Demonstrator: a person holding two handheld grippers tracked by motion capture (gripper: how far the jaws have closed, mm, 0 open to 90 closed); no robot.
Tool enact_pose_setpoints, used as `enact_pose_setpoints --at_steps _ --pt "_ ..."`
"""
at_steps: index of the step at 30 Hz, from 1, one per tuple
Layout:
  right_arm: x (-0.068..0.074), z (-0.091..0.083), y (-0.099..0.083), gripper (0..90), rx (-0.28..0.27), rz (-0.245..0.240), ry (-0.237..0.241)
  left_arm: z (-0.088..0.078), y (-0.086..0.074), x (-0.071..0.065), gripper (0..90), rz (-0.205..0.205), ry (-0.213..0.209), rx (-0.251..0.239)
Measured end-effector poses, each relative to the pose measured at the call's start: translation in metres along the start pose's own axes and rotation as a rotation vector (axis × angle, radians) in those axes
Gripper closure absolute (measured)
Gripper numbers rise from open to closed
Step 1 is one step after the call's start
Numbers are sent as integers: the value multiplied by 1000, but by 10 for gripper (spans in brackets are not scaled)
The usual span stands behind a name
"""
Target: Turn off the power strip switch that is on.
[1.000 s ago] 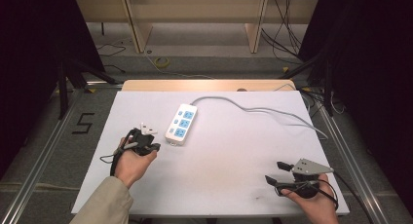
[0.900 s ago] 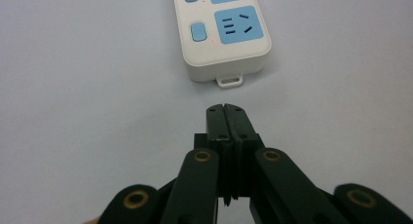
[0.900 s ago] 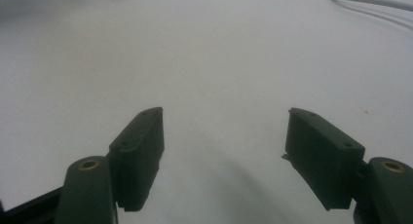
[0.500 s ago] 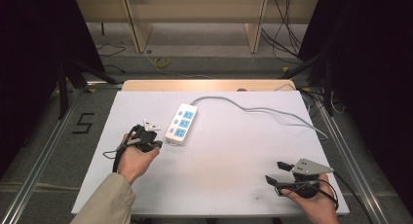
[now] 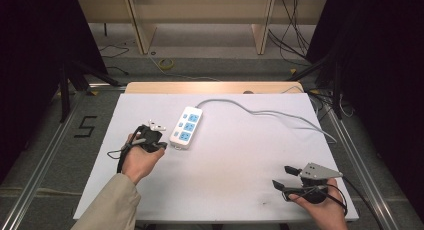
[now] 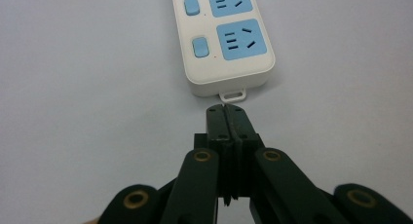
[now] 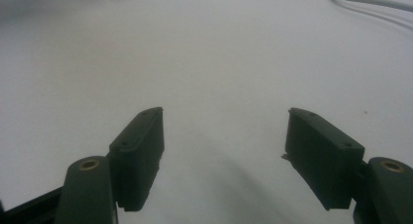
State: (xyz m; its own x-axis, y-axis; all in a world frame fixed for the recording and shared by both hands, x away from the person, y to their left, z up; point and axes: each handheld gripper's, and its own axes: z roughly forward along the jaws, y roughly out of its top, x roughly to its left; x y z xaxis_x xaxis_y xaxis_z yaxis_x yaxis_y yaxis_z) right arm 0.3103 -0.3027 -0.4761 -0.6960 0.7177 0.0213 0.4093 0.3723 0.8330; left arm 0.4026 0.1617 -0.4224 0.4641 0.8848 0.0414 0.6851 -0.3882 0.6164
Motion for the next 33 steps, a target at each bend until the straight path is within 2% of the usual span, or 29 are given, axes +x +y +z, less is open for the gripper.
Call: enact_pose_setpoints --at_steps 33 --pt "0 1 0 314 3 3 1 9 28 6 897 7 6 25"
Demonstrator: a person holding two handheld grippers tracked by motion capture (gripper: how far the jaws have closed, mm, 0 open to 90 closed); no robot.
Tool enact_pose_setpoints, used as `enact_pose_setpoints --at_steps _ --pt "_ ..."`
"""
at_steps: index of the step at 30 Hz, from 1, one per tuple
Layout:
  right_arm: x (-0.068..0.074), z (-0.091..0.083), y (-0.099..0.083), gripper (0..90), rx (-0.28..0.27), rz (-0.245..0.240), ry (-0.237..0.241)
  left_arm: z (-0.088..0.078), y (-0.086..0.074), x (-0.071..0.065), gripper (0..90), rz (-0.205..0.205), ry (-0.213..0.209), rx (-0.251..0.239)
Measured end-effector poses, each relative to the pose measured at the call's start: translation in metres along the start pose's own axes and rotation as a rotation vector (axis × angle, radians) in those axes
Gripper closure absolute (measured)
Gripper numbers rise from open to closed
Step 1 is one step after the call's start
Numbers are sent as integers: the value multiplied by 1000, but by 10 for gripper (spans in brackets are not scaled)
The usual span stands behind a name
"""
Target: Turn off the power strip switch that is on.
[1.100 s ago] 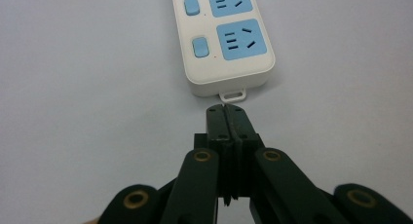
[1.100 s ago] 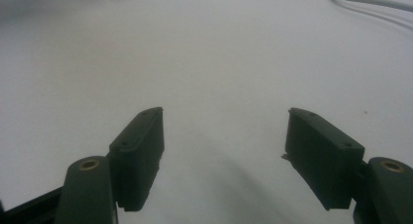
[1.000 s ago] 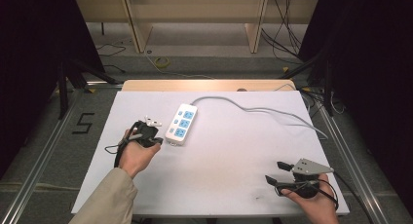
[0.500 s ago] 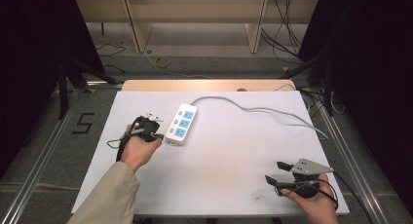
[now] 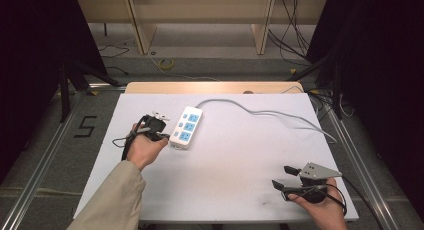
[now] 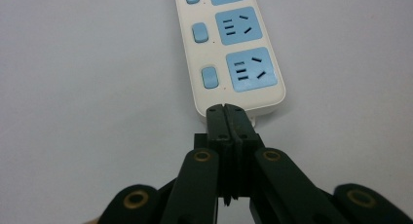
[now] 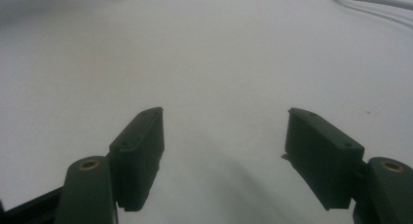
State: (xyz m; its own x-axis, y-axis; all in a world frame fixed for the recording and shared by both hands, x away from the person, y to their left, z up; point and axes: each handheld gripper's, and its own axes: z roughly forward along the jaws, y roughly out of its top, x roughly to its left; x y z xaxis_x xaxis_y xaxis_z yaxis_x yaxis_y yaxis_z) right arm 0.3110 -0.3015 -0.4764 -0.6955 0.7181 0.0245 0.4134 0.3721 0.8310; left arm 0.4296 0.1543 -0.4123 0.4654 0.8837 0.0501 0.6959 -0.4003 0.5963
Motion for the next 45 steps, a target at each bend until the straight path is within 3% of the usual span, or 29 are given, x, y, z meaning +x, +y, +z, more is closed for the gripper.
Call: enact_pose_setpoints --at_steps 45 --pt "1 0 0 315 -7 -2 4 15 18 7 897 -1 11 49"
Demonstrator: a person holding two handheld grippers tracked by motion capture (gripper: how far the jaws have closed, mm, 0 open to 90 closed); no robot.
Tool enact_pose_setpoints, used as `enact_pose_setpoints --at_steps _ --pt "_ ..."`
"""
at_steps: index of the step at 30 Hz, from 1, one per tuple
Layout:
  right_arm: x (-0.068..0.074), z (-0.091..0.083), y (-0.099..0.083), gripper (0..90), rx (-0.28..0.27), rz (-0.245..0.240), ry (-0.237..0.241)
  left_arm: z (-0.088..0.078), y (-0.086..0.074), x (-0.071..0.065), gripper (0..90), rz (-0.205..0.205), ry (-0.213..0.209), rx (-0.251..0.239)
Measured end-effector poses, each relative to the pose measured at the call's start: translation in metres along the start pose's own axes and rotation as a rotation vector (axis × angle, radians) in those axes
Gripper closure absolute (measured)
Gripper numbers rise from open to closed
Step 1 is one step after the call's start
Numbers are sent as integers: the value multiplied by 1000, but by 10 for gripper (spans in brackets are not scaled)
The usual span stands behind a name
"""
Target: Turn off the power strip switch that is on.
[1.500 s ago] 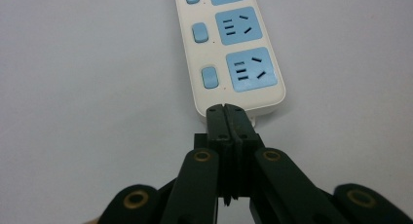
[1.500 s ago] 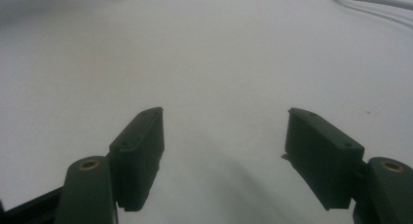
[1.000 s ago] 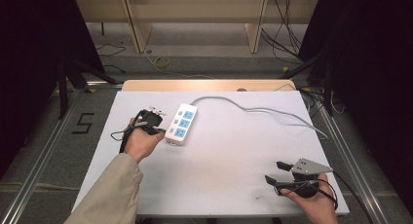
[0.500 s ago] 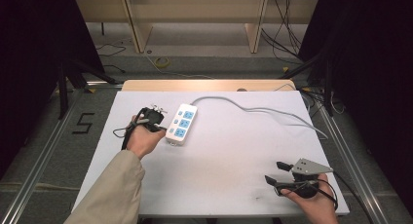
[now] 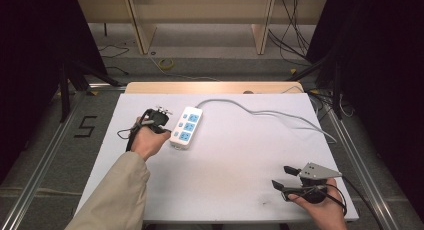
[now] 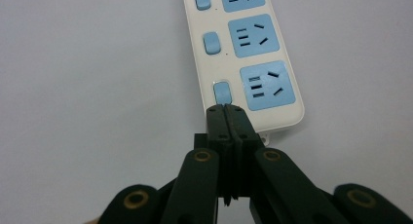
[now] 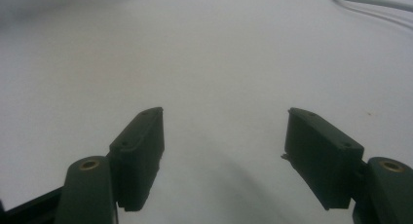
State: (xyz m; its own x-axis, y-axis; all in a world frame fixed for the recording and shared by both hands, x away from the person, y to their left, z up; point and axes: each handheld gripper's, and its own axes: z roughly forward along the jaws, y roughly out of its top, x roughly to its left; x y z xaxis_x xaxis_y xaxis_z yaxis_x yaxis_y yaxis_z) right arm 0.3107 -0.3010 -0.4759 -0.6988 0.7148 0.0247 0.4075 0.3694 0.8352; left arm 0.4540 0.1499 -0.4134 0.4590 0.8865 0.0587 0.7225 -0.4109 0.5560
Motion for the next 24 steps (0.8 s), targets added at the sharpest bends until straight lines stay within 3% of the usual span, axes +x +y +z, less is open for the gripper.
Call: enact_pose_setpoints --at_steps 24 --pt "0 -1 0 316 1 -3 -1 10 14 -3 897 11 7 24"
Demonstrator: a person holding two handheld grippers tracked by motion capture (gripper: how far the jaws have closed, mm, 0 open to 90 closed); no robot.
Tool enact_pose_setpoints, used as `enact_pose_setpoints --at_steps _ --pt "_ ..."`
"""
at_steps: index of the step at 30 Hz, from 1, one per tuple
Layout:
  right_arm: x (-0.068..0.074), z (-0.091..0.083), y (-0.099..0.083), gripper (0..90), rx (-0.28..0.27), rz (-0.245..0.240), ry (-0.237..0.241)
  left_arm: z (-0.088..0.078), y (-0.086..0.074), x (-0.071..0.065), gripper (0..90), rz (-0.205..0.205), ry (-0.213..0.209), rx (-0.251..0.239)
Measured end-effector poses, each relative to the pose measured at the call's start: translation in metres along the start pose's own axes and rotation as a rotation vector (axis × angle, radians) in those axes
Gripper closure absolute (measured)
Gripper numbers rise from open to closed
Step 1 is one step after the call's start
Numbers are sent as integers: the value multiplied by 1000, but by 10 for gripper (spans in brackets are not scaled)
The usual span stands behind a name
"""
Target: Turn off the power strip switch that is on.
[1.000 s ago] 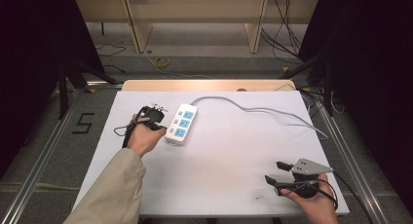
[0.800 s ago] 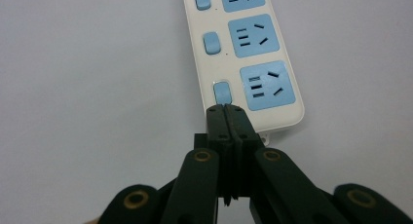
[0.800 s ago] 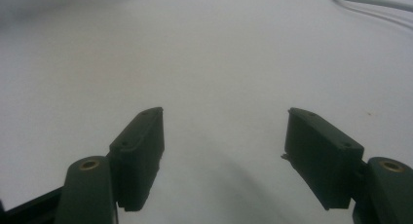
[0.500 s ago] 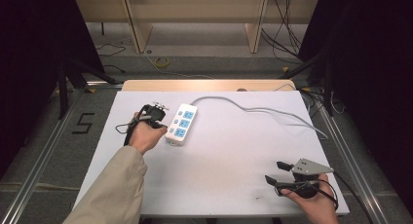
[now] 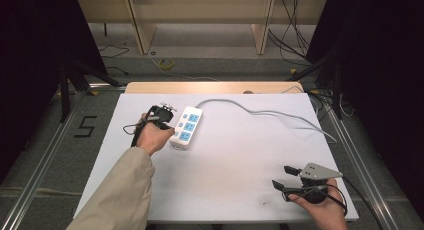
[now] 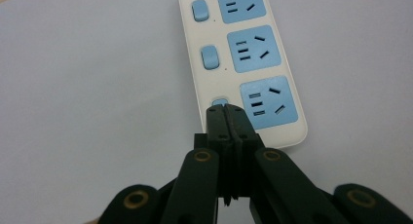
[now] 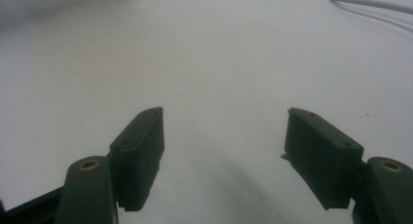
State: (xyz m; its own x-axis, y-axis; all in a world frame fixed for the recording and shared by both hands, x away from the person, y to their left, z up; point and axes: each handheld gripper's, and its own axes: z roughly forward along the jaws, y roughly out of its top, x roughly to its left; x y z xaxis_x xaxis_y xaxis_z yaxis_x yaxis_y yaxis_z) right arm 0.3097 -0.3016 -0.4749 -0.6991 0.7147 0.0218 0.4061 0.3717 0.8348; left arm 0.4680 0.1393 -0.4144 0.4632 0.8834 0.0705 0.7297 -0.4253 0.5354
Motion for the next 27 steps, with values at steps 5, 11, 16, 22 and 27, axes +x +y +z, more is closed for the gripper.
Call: enact_pose_setpoints --at_steps 5,11,16,22,27 --pt "0 0 0 316 0 -2 -2 3 0 1 897 -5 4 9" --pt "0 0 0 317 1 -2 0 5 2 2 897 -5 6 15" --pt "0 0 0 317 0 -1 0 7 3 1 896 -3 6 20" --pt "0 0 0 317 0 -2 0 6 8 0 897 9 14 21" --pt "0 0 0 317 -1 -1 0 6 12 -1 897 14 16 23"
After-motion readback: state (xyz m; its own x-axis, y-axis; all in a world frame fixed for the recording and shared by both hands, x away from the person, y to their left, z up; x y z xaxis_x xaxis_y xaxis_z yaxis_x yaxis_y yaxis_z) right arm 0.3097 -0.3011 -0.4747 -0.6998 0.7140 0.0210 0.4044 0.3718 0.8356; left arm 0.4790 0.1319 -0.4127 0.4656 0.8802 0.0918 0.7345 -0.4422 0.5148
